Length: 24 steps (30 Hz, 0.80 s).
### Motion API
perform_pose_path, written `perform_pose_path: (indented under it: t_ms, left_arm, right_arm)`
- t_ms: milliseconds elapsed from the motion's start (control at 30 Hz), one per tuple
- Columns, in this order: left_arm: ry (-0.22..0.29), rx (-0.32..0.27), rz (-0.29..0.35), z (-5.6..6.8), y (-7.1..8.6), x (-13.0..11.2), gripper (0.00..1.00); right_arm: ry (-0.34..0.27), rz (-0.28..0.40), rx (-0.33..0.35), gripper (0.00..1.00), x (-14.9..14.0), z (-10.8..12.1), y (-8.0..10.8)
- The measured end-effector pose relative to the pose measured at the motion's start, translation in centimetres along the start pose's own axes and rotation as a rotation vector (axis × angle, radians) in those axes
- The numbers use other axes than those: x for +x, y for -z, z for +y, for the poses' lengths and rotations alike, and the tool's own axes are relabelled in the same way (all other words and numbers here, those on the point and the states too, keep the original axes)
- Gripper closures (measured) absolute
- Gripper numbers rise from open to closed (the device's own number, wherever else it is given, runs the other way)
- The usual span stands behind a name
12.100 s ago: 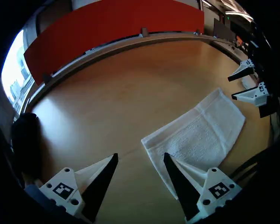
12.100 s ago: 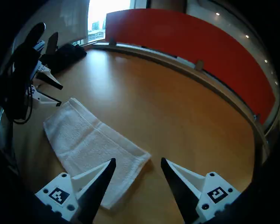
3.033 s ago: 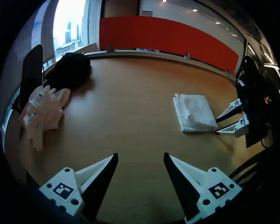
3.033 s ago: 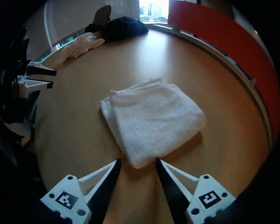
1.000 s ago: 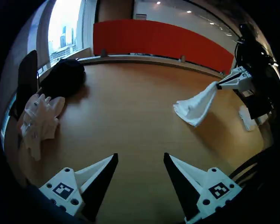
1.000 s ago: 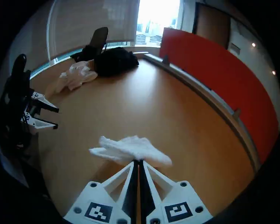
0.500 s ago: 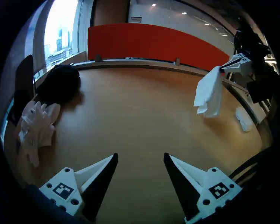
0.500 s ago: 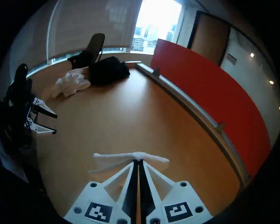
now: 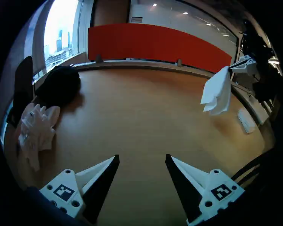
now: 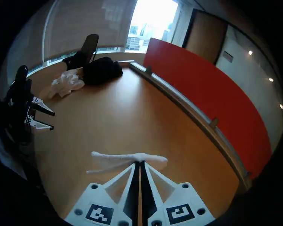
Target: Fold towel
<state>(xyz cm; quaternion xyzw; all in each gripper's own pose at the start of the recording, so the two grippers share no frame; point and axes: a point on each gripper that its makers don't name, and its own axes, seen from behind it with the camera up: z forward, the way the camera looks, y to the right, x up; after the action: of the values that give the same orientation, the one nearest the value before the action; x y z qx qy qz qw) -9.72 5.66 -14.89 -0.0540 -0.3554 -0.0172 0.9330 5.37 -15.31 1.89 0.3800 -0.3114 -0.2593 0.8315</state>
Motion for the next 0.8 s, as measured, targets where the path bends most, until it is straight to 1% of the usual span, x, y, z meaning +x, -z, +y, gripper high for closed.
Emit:
perform_pose_path:
  t_ms: [300,800]
  left_arm:
    - [-0.011,-0.003,-0.006,0.3,-0.2,0.2,0.10]
    - [-0.005,0.016,-0.016,-0.1,-0.2,0.1,0.09]
  right_arm:
    - [-0.016,-0.029,-0.036,0.98,-2.2,2.8,1.7]
    - [-0.057,-0.105,-0.099,0.98,-8.1,8.6,5.7]
